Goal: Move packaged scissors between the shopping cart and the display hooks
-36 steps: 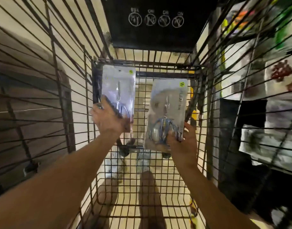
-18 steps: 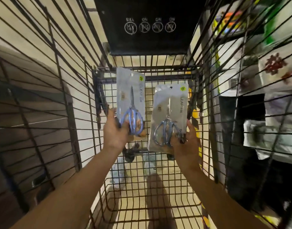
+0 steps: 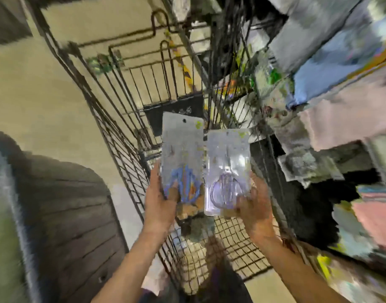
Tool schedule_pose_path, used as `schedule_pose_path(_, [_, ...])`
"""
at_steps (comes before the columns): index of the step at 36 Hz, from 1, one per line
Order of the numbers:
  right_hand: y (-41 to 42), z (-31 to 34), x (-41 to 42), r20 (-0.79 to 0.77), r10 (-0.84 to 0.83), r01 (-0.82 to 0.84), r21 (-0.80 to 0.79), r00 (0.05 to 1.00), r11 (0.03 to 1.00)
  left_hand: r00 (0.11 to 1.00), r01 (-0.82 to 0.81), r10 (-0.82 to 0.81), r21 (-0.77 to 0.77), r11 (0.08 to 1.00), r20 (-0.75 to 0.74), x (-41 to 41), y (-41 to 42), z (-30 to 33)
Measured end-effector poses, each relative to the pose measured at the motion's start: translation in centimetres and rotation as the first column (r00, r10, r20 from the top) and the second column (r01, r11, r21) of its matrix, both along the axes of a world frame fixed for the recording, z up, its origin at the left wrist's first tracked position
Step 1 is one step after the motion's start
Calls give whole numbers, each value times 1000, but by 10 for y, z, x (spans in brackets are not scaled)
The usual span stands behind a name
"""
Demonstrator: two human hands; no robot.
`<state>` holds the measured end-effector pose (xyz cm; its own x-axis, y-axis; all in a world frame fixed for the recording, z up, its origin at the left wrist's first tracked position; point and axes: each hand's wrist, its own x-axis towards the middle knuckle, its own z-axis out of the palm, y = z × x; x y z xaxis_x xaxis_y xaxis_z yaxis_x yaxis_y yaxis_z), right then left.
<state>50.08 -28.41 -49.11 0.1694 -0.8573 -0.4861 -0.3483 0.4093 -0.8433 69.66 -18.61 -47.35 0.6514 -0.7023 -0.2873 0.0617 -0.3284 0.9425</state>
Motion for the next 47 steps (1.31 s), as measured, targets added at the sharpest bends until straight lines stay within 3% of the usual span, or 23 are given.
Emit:
schedule_pose_path(3, [21,43,-12,-61,-33,28,-81,998,996,998,59,-59,-75,995,1,-1,22,52])
schedule_pose_path(8, [56,105,-40,150,-124,126,-5,981,992,987,150,-143,-88,985,78,1,64,115])
schedule_pose_path(18, [115,190,-91,198,-47,70,-111,979,991,973,229,-222,-141,963,64,-22,107,183])
schedule_pose_path(23, [132,209,-118,199,-103,144,-204,975,968,950,312,-300,-193,930,88,-55,113,203])
schedule_pose_path(32, [171,250,-240,254,-257,347,-430,932,834,873,487,-459,-249,837,165,-169,105,235])
schedule_pose_path(43, [241,291,-427,244,-484,527,-571,841,629,730,665,-661,-401,630,172,-366,103,288])
schedule_pose_path(47, [267,305,-478,313,-534,604,-577,785,549,697,692,-693,-429,581,185,-420,105,302])
